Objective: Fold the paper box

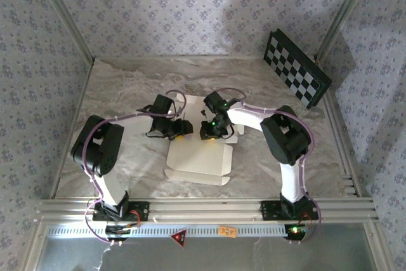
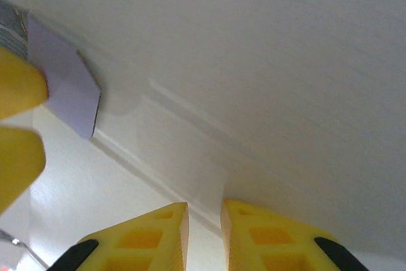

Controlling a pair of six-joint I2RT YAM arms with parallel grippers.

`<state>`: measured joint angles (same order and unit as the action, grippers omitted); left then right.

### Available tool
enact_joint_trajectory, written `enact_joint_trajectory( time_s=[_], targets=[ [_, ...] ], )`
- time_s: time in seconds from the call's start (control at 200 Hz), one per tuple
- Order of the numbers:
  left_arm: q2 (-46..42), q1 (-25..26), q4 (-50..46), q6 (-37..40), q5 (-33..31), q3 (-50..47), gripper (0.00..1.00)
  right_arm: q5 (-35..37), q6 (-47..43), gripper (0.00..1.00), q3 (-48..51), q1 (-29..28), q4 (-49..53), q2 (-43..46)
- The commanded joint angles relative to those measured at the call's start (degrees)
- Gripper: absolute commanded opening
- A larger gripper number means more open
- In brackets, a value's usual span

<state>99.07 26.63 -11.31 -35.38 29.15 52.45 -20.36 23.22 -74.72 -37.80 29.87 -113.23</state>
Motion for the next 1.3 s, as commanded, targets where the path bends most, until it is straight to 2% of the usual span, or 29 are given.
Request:
enact_joint_trajectory(
  time_s=[0.0, 0.16, 0.355, 0.63, 0.92, 1.094, 1.294],
  targets=[
    [-3.4, 0.8, -3.0, -1.1, -1.9, -3.1, 0.53, 2.7, -1.9, 0.23, 1.6, 0.6, 4.1, 1.9],
    [-6.0, 0.9, -3.7, -1.4, -2.2, -2.9, 0.53, 1.9, -1.8, 0.24, 2.0, 0.2, 4.1, 2.9],
    [-7.6, 0.1, -11.9, 2.7, -3.9, 5.3, 0.53, 1.4, -2.3, 0.25, -2.7, 0.7, 7.4, 4.0],
    [-9.0, -5.5, -17.4, 5.8, -4.3, 13.8, 0.54, 0.6, -3.5, 0.27, -12.6, 3.9, 11.3, 1.7],
    [0.8, -10.8, -21.9, 9.8, -3.6, 25.3, 0.56, -3.3, -3.3, 0.33, -26.2, 9.1, 11.6, -8.3],
    [7.2, -11.3, -20.6, 8.2, -1.9, 30.2, 0.59, -5.8, -2.4, 0.34, -34.6, 10.7, 11.6, -15.3],
    [11.8, -11.5, -19.5, 6.3, -3.1, 34.6, 0.61, -8.4, -0.4, 0.34, -41.4, 11.3, 10.8, -21.9]
  ],
)
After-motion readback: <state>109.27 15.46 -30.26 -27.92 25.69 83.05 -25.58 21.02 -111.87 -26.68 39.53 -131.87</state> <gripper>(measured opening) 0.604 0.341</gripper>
